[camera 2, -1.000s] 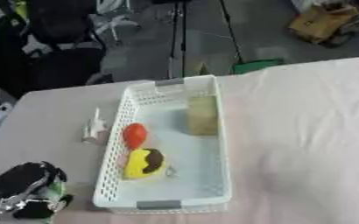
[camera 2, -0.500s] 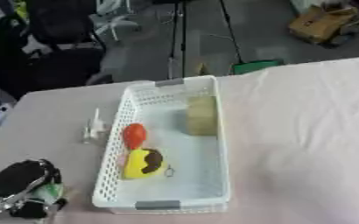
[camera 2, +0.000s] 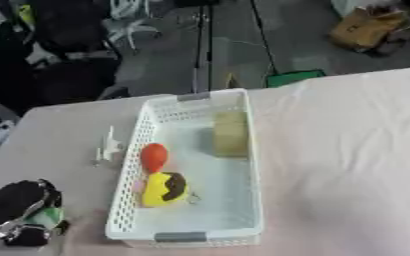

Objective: Pick up objects on the table and place them in the box.

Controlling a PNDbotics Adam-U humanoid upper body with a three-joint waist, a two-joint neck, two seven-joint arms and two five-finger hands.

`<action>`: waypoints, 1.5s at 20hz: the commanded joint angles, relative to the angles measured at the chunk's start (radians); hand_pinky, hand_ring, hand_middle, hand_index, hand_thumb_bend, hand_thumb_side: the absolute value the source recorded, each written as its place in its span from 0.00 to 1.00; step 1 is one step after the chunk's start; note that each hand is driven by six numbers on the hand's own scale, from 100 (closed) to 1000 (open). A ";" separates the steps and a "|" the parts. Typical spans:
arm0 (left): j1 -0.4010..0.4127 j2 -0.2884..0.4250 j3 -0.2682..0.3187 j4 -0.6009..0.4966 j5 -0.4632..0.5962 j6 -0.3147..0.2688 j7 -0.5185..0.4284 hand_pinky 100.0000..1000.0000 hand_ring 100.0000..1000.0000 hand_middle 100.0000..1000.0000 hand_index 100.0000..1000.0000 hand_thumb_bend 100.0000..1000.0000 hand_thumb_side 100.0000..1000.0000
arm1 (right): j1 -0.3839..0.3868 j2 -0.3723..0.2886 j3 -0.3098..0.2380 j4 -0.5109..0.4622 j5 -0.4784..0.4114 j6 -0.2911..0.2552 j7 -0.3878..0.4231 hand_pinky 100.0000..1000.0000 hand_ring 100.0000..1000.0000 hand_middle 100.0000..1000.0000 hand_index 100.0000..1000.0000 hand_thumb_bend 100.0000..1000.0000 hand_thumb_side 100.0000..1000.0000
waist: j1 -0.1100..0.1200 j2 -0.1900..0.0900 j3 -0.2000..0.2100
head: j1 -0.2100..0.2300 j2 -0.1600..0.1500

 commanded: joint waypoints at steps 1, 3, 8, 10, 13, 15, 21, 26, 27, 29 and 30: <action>-0.006 0.072 0.030 -0.058 0.007 0.016 -0.037 0.00 0.25 0.34 0.49 0.37 0.22 | -0.005 -0.021 -0.001 -0.016 -0.001 -0.002 0.000 0.84 0.92 0.81 0.77 0.00 1.00 | -0.004 -0.021 0.003 | -0.004 -0.004; -0.006 0.091 0.036 -0.094 0.016 0.026 -0.066 0.00 0.25 0.34 0.48 0.37 0.21 | -0.004 -0.022 0.000 -0.016 -0.001 -0.002 0.000 0.84 0.92 0.81 0.77 0.00 1.00 | -0.002 -0.022 0.004 | -0.005 -0.003; -0.022 0.148 0.040 -0.161 0.026 0.032 -0.148 0.00 0.25 0.34 0.47 0.40 0.22 | -0.004 -0.026 0.002 -0.016 -0.001 -0.003 0.000 0.84 0.92 0.81 0.77 0.00 1.00 | 0.004 -0.027 0.002 | -0.003 -0.003; -0.031 0.165 0.044 -0.184 0.026 0.032 -0.178 0.00 0.25 0.34 0.45 0.42 0.21 | -0.004 -0.027 0.003 -0.016 -0.001 -0.003 0.000 0.84 0.92 0.81 0.77 0.00 1.00 | 0.006 -0.028 0.000 | -0.002 -0.002; -0.042 0.182 0.048 -0.208 0.026 0.033 -0.209 0.00 0.25 0.34 0.43 0.43 0.21 | -0.004 -0.028 0.003 -0.016 -0.001 -0.003 0.000 0.84 0.92 0.81 0.77 0.00 1.00 | 0.008 -0.029 -0.003 | -0.002 -0.001; -0.053 0.193 0.051 -0.224 0.025 0.032 -0.230 0.00 0.25 0.34 0.42 0.44 0.20 | -0.004 -0.028 0.004 -0.016 -0.001 -0.002 0.000 0.84 0.92 0.81 0.77 0.00 1.00 | 0.011 -0.029 -0.004 | -0.003 -0.001; -0.096 0.229 0.061 -0.276 0.016 0.017 -0.310 0.00 0.25 0.33 0.40 0.46 0.20 | -0.004 -0.031 0.004 -0.016 0.000 -0.001 0.000 0.84 0.93 0.81 0.77 0.00 1.00 | 0.019 -0.033 -0.007 | -0.004 -0.005; -0.130 0.256 0.078 -0.319 0.014 0.015 -0.365 0.00 0.26 0.33 0.40 0.46 0.19 | -0.002 -0.033 0.006 -0.016 0.001 0.000 0.000 0.84 0.93 0.81 0.77 0.00 1.00 | 0.024 -0.037 -0.010 | -0.006 -0.006; -0.136 0.261 0.082 -0.328 0.014 0.016 -0.375 0.00 0.26 0.33 0.40 0.46 0.19 | -0.001 -0.034 0.006 -0.016 0.001 0.000 0.000 0.84 0.93 0.81 0.77 0.00 1.00 | 0.025 -0.038 -0.010 | -0.006 -0.006; -0.153 0.271 0.091 -0.346 0.015 0.016 -0.400 0.00 0.26 0.33 0.40 0.46 0.19 | -0.001 -0.036 0.007 -0.016 0.001 0.000 0.000 0.84 0.93 0.81 0.77 0.00 1.00 | 0.027 -0.040 -0.011 | -0.005 -0.009; -0.163 0.275 0.095 -0.355 0.015 0.017 -0.412 0.00 0.26 0.34 0.40 0.46 0.19 | -0.001 -0.036 0.008 -0.016 0.001 0.000 0.000 0.84 0.93 0.81 0.77 0.00 1.00 | 0.029 -0.041 -0.012 | -0.003 -0.009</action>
